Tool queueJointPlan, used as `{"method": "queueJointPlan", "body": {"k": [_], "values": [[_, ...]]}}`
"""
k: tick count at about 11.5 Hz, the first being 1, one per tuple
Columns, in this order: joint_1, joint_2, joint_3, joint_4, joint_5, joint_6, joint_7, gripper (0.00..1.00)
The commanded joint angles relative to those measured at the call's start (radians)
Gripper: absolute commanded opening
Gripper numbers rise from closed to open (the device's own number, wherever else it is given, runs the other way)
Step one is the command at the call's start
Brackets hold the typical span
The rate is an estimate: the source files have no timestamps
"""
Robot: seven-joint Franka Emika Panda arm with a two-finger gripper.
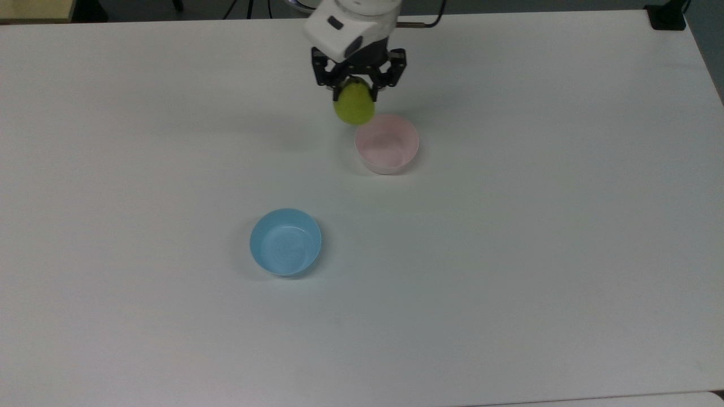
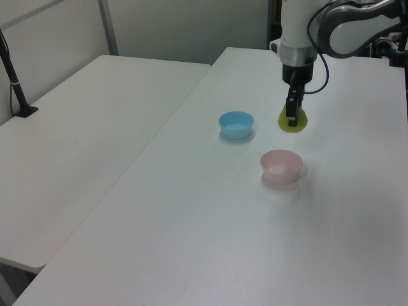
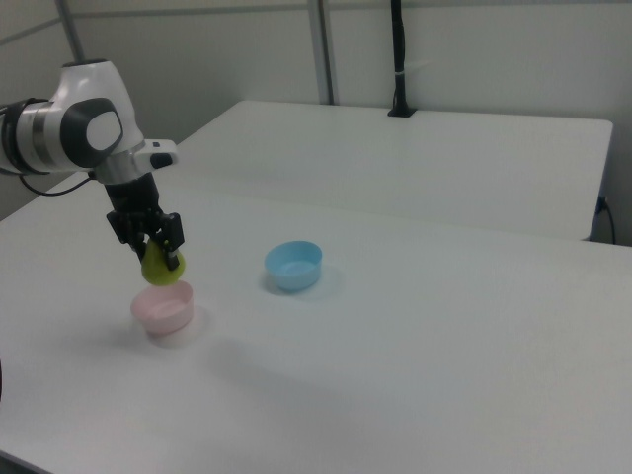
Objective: Place the pear in the bowl
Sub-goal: 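Carry the held pear over to the pink bowl, then lower the pear into the pink bowl and open the gripper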
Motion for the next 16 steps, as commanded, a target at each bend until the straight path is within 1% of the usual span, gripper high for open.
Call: {"method": "queueJointPlan", "body": {"k": [1, 3, 4, 5, 7, 10, 11, 12, 13, 15, 16], "values": [[0.056, 0.047, -0.013, -0.001, 0.018, 0.062, 0.058, 0.39], [0.061, 0.087, -0.011, -0.001, 0.018, 0.084, 0.057, 0.41], [0.078, 0.099, -0.011, -0.003, 0.018, 0.113, 0.058, 0.41], [0.079, 0.102, -0.011, -0.009, 0.018, 0.131, 0.057, 0.41], [0.082, 0.142, -0.011, -0.006, 0.018, 0.136, 0.057, 0.42], [0.081, 0.174, 0.0, -0.009, 0.018, 0.176, 0.058, 0.44], [0.081, 0.184, 0.0, -0.009, 0.017, 0.176, 0.058, 0.49], [0.081, 0.19, 0.0, -0.009, 0.018, 0.178, 0.058, 0.52], [0.081, 0.203, 0.001, -0.007, 0.017, 0.179, 0.058, 0.58], [0.081, 0.207, 0.003, -0.006, 0.017, 0.179, 0.058, 0.75], [0.081, 0.207, 0.003, -0.006, 0.017, 0.179, 0.057, 0.9]]}}
